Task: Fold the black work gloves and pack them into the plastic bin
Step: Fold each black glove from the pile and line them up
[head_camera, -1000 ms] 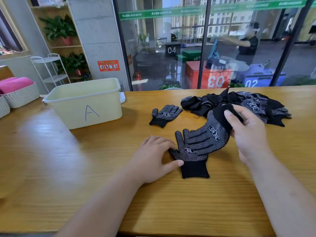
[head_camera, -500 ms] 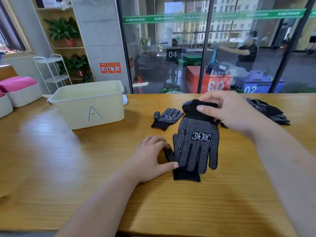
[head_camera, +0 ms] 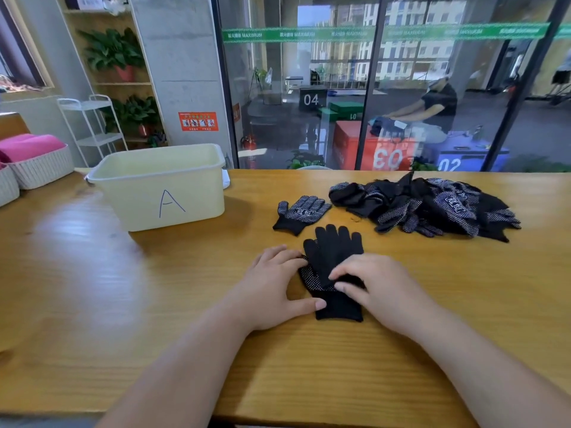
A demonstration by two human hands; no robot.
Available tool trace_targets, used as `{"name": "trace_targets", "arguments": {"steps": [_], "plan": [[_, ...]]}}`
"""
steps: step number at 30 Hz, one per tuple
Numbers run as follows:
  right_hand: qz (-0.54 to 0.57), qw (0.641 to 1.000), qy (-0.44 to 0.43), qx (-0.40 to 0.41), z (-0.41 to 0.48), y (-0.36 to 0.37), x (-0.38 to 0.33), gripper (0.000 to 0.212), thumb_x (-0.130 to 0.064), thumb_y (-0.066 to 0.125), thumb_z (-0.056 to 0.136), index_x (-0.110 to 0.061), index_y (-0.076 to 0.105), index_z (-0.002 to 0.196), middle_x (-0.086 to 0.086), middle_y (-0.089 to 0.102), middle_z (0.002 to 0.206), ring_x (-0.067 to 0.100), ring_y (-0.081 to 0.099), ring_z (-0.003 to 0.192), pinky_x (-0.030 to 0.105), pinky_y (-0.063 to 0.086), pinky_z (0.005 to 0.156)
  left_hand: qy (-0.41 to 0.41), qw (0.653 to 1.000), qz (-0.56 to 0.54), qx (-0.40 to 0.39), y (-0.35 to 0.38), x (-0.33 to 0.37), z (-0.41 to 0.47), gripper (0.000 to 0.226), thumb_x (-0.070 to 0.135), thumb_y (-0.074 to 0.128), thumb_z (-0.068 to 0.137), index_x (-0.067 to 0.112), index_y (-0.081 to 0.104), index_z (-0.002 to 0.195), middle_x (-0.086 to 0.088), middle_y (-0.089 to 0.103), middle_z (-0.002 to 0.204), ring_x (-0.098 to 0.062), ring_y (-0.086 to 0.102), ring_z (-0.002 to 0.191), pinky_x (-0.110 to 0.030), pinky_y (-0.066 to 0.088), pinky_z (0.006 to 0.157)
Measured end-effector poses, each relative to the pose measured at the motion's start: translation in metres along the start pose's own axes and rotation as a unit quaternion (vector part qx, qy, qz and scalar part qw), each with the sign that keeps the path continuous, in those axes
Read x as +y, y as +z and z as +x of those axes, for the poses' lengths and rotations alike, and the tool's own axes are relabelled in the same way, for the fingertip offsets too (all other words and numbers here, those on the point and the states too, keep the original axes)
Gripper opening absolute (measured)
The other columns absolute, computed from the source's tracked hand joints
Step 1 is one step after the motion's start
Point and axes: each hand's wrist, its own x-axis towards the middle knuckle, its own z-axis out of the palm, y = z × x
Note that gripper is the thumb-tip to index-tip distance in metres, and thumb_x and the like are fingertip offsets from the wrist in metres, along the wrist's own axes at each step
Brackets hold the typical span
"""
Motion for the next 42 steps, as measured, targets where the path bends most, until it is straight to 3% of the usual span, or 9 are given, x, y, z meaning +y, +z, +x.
{"name": "trace_targets", "arguments": {"steps": [2, 7, 12, 18, 26, 33, 42], "plan": [[-0.029, 0.999, -0.015, 0.029, -0.008, 0.007, 0.0, 0.016, -0.041, 0.068, 0.1, -0.039, 0.074, 0.115, -0.026, 0.066, 0.117, 0.003, 0.059, 0.11, 0.033, 0.052, 0.09, -0.002, 1.0, -0.01, 0.008, -0.001, 0.001, -0.002, 0.102, 0.094, 0.053, 0.081, 0.03, 0.043, 0.161, 0.018, 0.032, 0.168, -0.007, 0.008, 0.16, -0.045, 0.02, 0.131], [-0.093, 0.991, -0.004, 0.096, -0.005, 0.007, -0.002, 0.011, -0.034, 0.074, 0.095, -0.033, 0.077, 0.106, -0.019, 0.065, 0.099, 0.013, 0.059, 0.093, 0.031, 0.05, 0.07, -0.006, 0.999, -0.036, -0.004, -0.006, 0.004, -0.005, 0.117, 0.092, 0.065, 0.074, 0.029, 0.029, 0.166, 0.016, 0.035, 0.164, -0.007, 0.015, 0.156, -0.044, 0.027, 0.128], [-0.066, 0.977, -0.004, 0.203, -0.007, -0.006, -0.015, 0.011, -0.029, 0.071, 0.1, -0.027, 0.077, 0.11, -0.014, 0.067, 0.1, 0.015, 0.062, 0.092, 0.036, 0.052, 0.069, -0.016, 0.999, -0.049, -0.006, -0.006, 0.009, -0.004, 0.134, 0.092, 0.069, 0.07, 0.029, 0.007, 0.17, 0.013, 0.038, 0.164, -0.007, 0.014, 0.157, -0.043, 0.025, 0.129], [-0.081, 0.991, -0.035, 0.098, -0.03, 0.012, -0.016, 0.014, -0.032, 0.075, 0.094, -0.032, 0.078, 0.107, -0.019, 0.065, 0.099, 0.011, 0.062, 0.09, 0.034, 0.053, 0.068, -0.018, 0.999, -0.041, -0.007, -0.007, 0.013, -0.004, 0.138, 0.093, 0.066, 0.07, 0.031, -0.007, 0.17, 0.014, 0.035, 0.167, -0.008, 0.013, 0.158, -0.042, 0.023, 0.13], [-0.045, 0.986, -0.028, 0.16, -0.032, 0.007, -0.025, 0.011, -0.026, 0.074, 0.098, -0.026, 0.078, 0.109, -0.017, 0.066, 0.102, 0.01, 0.059, 0.089, 0.03, 0.05, 0.068, -0.036, 0.995, -0.082, -0.038, -0.01, 0.009, -0.007, 0.139, 0.093, 0.069, 0.068, 0.038, -0.008, 0.169, 0.016, 0.028, 0.172, -0.006, 0.006, 0.161, -0.047, 0.02, 0.132], [-0.014, 0.99, -0.056, 0.125, -0.034, 0.003, -0.029, 0.011, -0.031, 0.072, 0.098, -0.028, 0.077, 0.107, -0.02, 0.065, 0.103, 0.002, 0.056, 0.089, 0.025, 0.047, 0.071, -0.041, 0.997, -0.051, -0.038, -0.008, 0.013, -0.005, 0.143, 0.098, 0.063, 0.065, 0.035, -0.011, 0.169, 0.01, 0.022, 0.175, -0.008, 0.003, 0.162, -0.044, 0.013, 0.133], [-0.035, 0.993, -0.046, 0.103, -0.034, 0.007, -0.025, 0.007, -0.034, 0.072, 0.094, -0.03, 0.075, 0.099, -0.02, 0.06, 0.094, 0.007, 0.057, 0.085, 0.033, 0.05, 0.067, -0.034, 0.998, -0.022, -0.04, -0.007, 0.016, -0.005, 0.141, 0.102, 0.056, 0.068, 0.031, -0.012, 0.169, 0.007, 0.02, 0.176, -0.011, 0.003, 0.162, -0.043, 0.011, 0.133]]}}
